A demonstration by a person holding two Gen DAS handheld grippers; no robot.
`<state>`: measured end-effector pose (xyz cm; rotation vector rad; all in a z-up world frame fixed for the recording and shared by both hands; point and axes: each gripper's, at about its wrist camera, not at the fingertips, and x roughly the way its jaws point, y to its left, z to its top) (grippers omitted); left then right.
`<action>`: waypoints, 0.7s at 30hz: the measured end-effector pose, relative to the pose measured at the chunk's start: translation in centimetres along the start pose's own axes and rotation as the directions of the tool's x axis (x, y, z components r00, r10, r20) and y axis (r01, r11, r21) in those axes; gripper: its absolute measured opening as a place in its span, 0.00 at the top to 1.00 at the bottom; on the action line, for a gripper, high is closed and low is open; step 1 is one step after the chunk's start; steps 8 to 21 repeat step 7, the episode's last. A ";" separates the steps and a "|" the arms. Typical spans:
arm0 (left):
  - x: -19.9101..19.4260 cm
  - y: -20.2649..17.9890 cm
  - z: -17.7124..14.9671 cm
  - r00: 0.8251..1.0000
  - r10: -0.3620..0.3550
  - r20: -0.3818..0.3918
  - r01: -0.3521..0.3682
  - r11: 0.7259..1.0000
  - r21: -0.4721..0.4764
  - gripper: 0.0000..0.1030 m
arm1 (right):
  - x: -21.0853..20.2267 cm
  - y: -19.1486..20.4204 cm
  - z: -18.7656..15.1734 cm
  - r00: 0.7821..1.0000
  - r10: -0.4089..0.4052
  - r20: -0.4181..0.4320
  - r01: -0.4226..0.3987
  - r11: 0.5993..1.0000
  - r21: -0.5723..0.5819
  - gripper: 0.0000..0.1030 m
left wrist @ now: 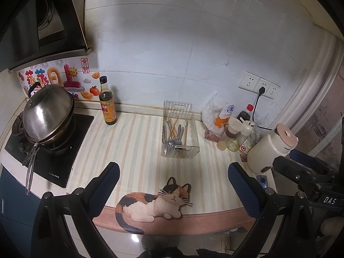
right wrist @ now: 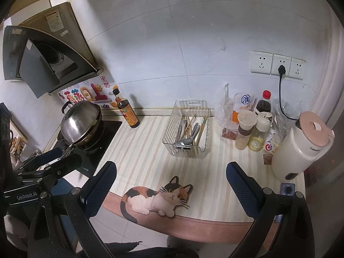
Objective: Organize utensils
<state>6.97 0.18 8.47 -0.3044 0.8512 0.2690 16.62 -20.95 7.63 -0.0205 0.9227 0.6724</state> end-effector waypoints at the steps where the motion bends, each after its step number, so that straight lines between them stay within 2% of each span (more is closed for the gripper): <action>1: 0.1 0.0 0.0 1.000 0.000 -0.001 0.000 1.000 0.000 0.00 | 0.1 0.0 0.0 1.000 0.000 -0.001 0.000 1.000 -0.001 0.00; 21: 0.0 0.0 0.1 1.000 -0.001 0.002 0.001 1.000 -0.002 0.00 | 0.4 -0.1 0.2 1.000 0.002 -0.004 -0.002 1.000 -0.004 0.00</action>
